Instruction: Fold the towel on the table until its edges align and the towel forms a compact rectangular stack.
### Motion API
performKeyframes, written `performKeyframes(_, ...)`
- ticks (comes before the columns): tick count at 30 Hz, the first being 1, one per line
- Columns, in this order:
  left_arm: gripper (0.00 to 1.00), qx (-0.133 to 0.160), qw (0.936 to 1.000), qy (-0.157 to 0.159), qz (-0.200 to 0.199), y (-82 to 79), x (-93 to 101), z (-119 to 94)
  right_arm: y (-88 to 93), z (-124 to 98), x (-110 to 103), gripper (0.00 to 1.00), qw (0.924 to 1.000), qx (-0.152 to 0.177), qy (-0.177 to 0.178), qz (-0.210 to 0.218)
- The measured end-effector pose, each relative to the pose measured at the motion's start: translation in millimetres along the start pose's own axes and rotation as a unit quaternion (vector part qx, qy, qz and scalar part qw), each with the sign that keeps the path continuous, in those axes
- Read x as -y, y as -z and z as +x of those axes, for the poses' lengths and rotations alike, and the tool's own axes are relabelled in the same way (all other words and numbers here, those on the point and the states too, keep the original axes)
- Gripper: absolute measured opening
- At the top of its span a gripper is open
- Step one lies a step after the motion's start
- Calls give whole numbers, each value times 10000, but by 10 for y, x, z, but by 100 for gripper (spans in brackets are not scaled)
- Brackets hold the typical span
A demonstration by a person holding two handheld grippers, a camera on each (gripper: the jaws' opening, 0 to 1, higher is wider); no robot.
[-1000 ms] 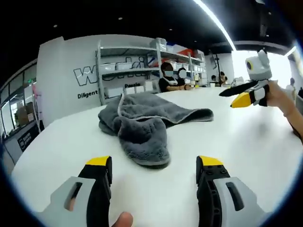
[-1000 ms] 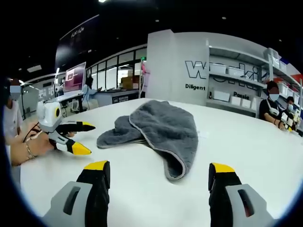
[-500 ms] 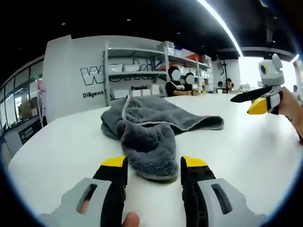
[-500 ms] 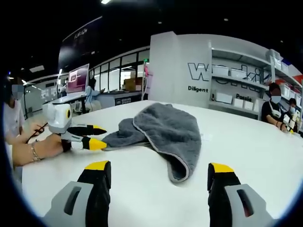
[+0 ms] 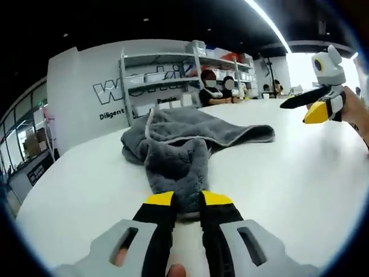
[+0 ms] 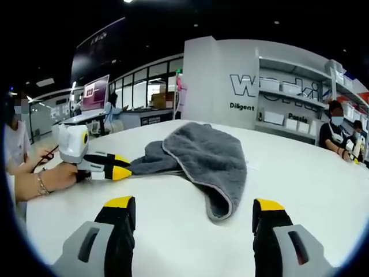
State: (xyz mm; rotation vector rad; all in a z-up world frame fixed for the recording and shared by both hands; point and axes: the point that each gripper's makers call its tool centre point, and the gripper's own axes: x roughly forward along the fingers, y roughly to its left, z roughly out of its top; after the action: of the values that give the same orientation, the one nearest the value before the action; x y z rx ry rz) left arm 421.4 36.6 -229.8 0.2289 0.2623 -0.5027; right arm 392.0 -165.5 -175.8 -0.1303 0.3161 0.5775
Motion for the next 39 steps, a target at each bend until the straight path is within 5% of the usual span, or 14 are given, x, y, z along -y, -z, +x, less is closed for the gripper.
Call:
performKeyframes(9,8,71,9993,270,-242,-53,-12,6,45,33,23,84,10000,-89,-9,20)
performKeyframes(13,7,291,9955,357,-831,-144,-64,-36,48,38,14,84,9999,-104,-23,0)
performKeyframes(19,6,461,9927,413,-1033,-224,-106,-132,68,46,5,84,9999,-150,-23,-34)
performKeyframes(39,6,1328,9806,63,-1442,-606,-531,-639,114,78,-31,84,9996,-253,-35,-101)
